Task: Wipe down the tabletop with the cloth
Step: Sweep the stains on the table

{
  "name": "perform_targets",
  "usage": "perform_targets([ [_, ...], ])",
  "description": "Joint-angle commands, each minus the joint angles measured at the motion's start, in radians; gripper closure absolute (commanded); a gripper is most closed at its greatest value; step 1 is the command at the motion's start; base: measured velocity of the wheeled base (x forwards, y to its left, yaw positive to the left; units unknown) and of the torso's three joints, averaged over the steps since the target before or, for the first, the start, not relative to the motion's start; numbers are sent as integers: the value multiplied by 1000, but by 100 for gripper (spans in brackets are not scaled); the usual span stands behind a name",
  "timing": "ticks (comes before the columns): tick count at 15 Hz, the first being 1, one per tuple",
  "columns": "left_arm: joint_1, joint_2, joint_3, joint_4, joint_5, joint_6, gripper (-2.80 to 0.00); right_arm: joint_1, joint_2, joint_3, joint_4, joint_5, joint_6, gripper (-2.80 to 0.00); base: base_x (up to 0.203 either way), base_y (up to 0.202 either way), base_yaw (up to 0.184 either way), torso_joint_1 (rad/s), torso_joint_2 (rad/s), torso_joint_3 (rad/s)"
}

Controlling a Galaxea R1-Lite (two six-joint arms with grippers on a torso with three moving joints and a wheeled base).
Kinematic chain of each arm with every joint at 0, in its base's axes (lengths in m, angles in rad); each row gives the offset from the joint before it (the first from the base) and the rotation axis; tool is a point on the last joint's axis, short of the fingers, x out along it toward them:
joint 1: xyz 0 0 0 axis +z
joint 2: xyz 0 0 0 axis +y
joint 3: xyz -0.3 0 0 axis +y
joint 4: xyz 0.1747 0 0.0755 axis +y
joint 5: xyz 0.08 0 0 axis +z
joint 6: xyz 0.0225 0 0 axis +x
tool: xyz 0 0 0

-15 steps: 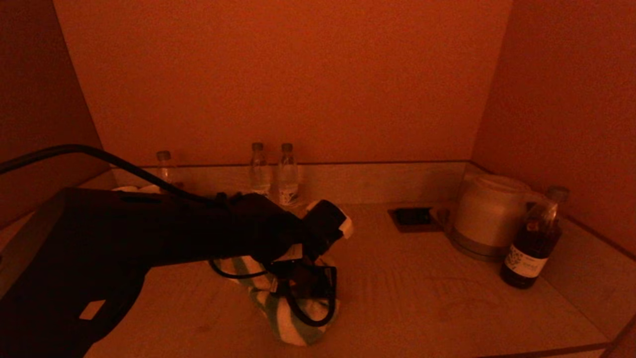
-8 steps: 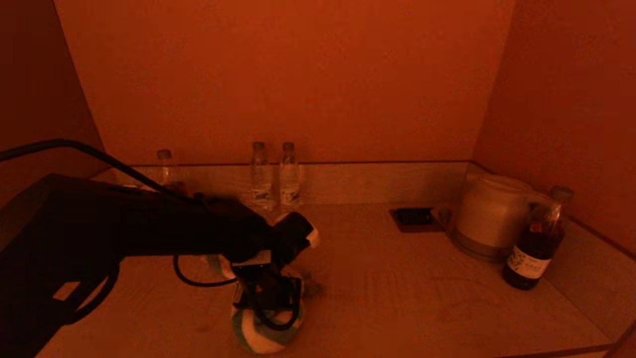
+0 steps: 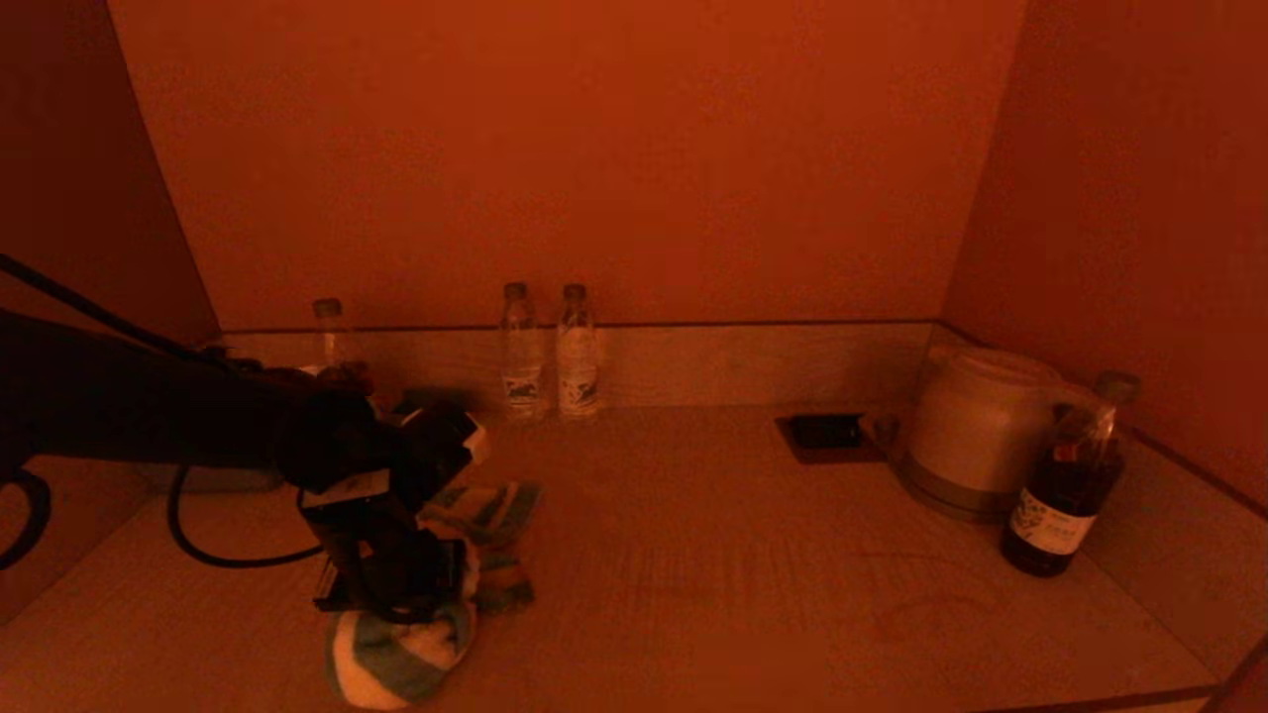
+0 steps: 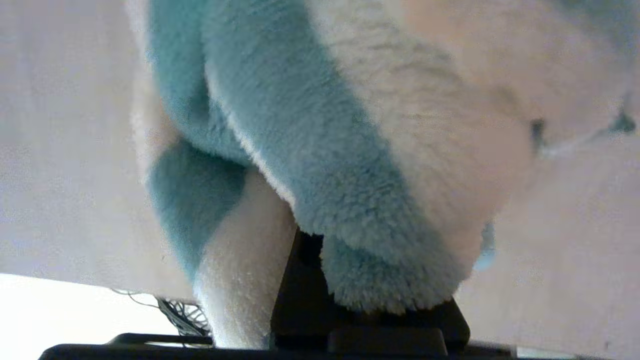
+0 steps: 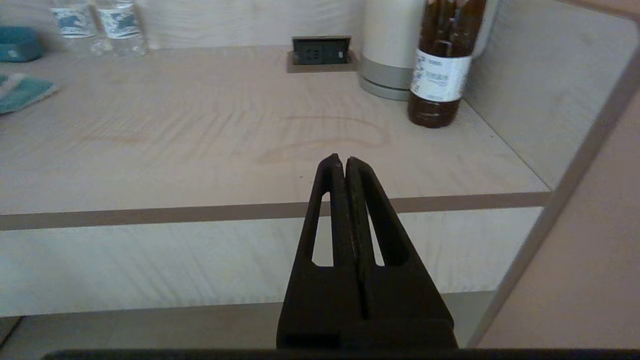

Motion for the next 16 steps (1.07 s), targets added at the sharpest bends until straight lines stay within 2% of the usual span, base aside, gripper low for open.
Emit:
perform_targets([
  [1, 77, -61, 39, -3, 6, 16, 0, 0, 1, 0, 0, 0, -1, 0, 0, 0, 0, 0, 0, 0],
  [2, 143, -85, 62, -5, 13, 40, 0, 0, 1, 0, 0, 0, 1, 0, 0, 0, 0, 0, 0, 0],
  [4, 177, -108, 87, -7, 21, 71, 0, 0, 1, 0, 0, 0, -1, 0, 0, 0, 0, 0, 0, 0],
  [6, 259, -117, 130, -23, 22, 107, 0, 0, 1, 0, 0, 0, 1, 0, 0, 0, 0, 0, 0, 0],
  [7, 271, -104, 156, -60, 21, 113, 0, 0, 1, 0, 1, 0, 1, 0, 0, 0, 0, 0, 0, 0],
  [8, 275, -87, 180, -96, 21, 114, 0, 0, 1, 0, 2, 0, 1, 0, 0, 0, 0, 0, 0, 0],
  [10, 276, -87, 180, -96, 21, 114, 0, 0, 1, 0, 2, 0, 1, 0, 0, 0, 0, 0, 0, 0],
  [13, 263, 4, 220, -194, 14, 110, 0, 0, 1, 0, 0, 0, 1, 0, 0, 0, 0, 0, 0, 0],
  [16, 187, 28, 209, -217, 6, 103, 0, 0, 1, 0, 0, 0, -1, 0, 0, 0, 0, 0, 0, 0],
])
